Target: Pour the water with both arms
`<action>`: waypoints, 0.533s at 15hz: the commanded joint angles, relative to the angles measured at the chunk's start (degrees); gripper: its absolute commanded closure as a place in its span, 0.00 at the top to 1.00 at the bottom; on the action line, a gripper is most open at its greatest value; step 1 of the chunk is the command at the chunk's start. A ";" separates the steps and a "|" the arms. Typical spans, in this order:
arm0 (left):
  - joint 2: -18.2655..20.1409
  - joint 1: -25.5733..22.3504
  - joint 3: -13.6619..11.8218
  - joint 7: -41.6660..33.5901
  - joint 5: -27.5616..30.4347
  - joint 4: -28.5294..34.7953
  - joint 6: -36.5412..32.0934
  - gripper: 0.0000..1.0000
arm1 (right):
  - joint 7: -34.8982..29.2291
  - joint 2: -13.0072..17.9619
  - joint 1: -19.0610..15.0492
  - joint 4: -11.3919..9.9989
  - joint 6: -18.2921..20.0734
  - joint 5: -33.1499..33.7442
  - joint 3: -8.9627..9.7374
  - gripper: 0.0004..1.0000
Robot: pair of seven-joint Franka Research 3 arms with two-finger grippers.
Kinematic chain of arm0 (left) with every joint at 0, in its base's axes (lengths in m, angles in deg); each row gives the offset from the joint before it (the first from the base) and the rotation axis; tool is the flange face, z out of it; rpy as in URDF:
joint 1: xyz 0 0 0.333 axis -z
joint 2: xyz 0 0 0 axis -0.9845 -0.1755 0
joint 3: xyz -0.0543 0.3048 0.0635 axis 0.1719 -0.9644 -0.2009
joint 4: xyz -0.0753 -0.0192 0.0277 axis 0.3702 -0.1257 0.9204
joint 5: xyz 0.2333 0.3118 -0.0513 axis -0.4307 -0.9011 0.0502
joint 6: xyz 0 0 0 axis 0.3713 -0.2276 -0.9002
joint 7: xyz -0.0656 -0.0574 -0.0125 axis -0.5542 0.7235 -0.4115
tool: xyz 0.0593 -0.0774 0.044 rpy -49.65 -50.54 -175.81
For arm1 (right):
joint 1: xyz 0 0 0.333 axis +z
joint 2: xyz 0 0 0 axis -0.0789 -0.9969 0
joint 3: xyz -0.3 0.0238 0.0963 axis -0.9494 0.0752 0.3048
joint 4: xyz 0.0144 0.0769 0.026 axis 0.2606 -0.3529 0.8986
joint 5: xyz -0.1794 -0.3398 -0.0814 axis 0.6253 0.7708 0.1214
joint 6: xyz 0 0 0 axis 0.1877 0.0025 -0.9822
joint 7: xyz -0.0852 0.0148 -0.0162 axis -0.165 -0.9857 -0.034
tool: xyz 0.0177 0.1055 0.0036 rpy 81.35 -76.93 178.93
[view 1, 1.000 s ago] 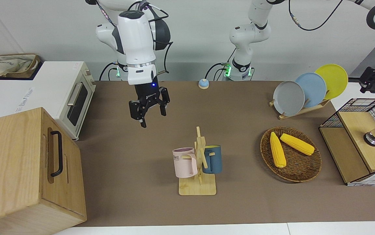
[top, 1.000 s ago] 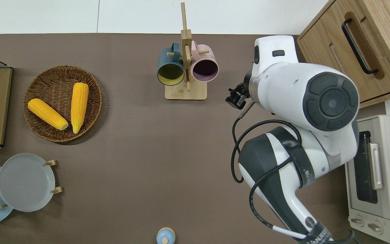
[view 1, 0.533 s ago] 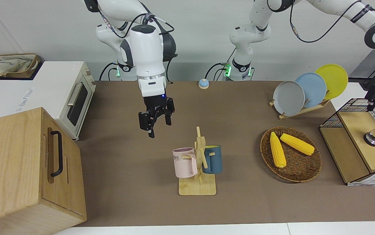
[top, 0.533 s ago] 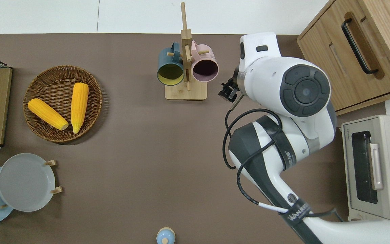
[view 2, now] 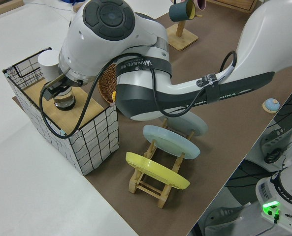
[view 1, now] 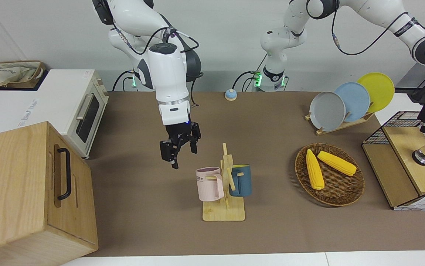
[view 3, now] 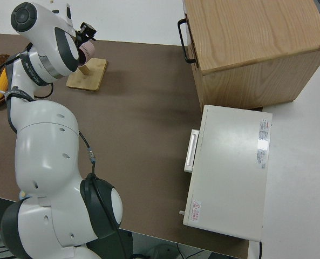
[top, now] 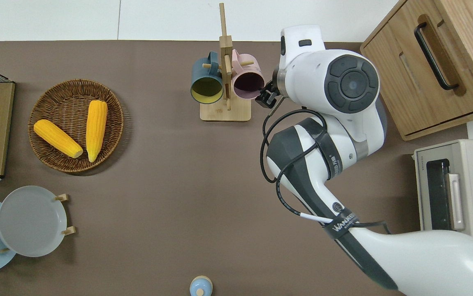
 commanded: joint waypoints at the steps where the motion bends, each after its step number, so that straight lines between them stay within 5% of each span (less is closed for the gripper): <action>1: -2.82 -0.34 0.33 -6.19 6.86 -0.76 3.33 0.99 | 0.14 -5.20 1.62 7.24 2.80 1.24 -0.01 0.98; 4: -3.61 -0.25 0.33 -8.14 8.63 -0.76 4.74 0.99 | -0.47 -7.66 2.59 10.15 4.03 1.41 -0.36 0.97; 8: -3.88 -0.25 1.12 -8.23 8.72 -0.76 5.97 0.99 | -0.48 -10.03 2.95 12.25 4.03 1.50 -0.71 0.81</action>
